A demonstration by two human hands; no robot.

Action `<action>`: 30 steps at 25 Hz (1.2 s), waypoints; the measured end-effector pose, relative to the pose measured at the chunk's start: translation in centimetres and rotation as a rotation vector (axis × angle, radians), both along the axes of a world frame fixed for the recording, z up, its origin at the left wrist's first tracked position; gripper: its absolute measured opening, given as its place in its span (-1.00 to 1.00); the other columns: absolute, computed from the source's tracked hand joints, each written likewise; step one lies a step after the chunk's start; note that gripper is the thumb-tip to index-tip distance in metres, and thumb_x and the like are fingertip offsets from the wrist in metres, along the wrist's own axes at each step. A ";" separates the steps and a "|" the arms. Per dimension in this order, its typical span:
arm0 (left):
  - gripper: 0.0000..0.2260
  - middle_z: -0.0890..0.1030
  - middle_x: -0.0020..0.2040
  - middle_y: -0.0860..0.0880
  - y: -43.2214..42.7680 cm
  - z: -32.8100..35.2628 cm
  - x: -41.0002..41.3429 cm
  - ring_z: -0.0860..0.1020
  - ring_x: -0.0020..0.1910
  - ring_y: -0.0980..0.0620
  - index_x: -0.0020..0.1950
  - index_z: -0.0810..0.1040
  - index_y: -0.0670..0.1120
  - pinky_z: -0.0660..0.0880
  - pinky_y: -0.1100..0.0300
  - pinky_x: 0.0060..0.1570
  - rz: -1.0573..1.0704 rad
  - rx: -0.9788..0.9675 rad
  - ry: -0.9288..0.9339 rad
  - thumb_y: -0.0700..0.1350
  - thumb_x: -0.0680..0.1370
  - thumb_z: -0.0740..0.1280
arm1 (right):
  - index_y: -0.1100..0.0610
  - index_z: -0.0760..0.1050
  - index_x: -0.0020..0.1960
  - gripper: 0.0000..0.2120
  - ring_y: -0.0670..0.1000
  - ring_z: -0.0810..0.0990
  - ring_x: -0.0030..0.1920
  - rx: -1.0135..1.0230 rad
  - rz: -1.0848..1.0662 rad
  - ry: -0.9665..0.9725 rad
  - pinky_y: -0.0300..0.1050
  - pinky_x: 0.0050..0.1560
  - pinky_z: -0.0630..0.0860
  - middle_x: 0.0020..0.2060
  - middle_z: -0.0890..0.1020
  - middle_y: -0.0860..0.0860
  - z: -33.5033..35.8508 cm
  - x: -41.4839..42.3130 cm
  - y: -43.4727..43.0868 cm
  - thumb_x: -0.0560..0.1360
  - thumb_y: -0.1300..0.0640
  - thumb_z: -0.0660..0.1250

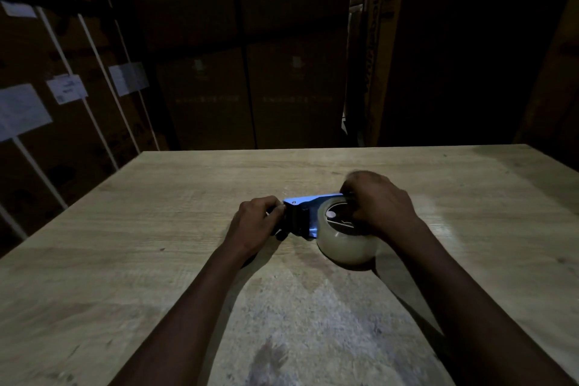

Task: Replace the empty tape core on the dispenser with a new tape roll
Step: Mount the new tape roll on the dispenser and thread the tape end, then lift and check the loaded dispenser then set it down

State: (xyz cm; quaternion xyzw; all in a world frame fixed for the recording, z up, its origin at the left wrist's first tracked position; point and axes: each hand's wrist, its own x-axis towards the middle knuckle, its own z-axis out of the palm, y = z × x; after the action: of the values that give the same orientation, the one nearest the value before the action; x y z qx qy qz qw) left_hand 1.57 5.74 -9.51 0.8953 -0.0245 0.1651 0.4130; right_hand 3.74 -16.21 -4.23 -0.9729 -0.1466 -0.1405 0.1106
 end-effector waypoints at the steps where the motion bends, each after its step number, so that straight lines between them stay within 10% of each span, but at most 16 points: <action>1: -0.78 0.57 -0.40 0.02 0.0 0.1 -0.1 0.51 -0.37 0.04 -0.35 0.50 0.00 0.48 0.05 -0.26 -0.008 -0.001 -0.002 0.01 0.46 0.22 | 0.01 0.55 0.00 -0.75 0.10 0.52 0.02 0.009 0.003 -0.010 -0.01 -0.14 0.52 -0.04 0.57 0.02 0.0 -0.1 0.0 0.34 0.01 0.46; 18: -0.83 0.67 -0.23 0.12 -0.6 0.5 -0.3 0.61 -0.28 0.17 -0.33 0.55 0.13 0.55 0.18 -0.19 0.040 0.086 0.120 -0.16 0.31 0.39 | 0.04 0.53 -0.17 -0.84 0.03 0.49 -0.25 0.102 -0.047 0.017 -0.15 -0.28 0.32 -0.21 0.60 0.01 0.9 -0.8 -0.3 0.35 -0.01 0.43; 23: -0.87 0.63 -0.03 -0.08 -0.2 1.4 -0.1 0.56 -0.29 0.00 0.03 0.57 -0.03 0.44 0.30 -0.36 0.076 -0.336 0.016 -0.15 0.49 0.38 | 0.05 0.63 -0.21 -0.85 0.05 0.59 -0.27 0.302 -0.045 0.040 -0.20 -0.36 0.36 -0.33 0.66 0.03 1.3 -0.3 -0.6 0.30 -0.01 0.43; 26: -0.60 0.61 0.13 -0.17 -0.6 2.4 -0.2 0.62 -0.23 -0.07 0.34 0.39 -0.05 0.44 0.16 -0.29 0.157 -0.594 0.206 0.10 0.56 0.23 | 0.07 0.65 -0.24 -0.88 0.01 0.63 -0.34 0.463 -0.035 0.071 -0.18 -0.29 0.53 -0.40 0.66 0.02 1.7 -0.8 0.0 0.22 0.09 0.47; 30: -0.39 0.61 0.10 -0.24 -1.9 4.6 -1.8 0.62 -0.12 -0.16 0.28 0.41 -0.13 0.53 0.07 -0.18 0.013 -1.016 0.556 0.32 0.47 0.15 | 0.08 0.65 -0.17 -0.82 0.00 0.63 -0.34 0.592 -0.039 0.043 -0.09 -0.25 0.61 -0.37 0.67 0.02 1.5 -1.5 1.3 0.22 0.12 0.48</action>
State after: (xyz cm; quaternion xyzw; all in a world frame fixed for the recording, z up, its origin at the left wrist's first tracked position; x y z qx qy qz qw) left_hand -0.18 3.82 -4.88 0.5945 0.1728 -0.0827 0.7809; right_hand 2.23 -14.93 -2.69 -0.9038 -0.0781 -0.1586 0.3897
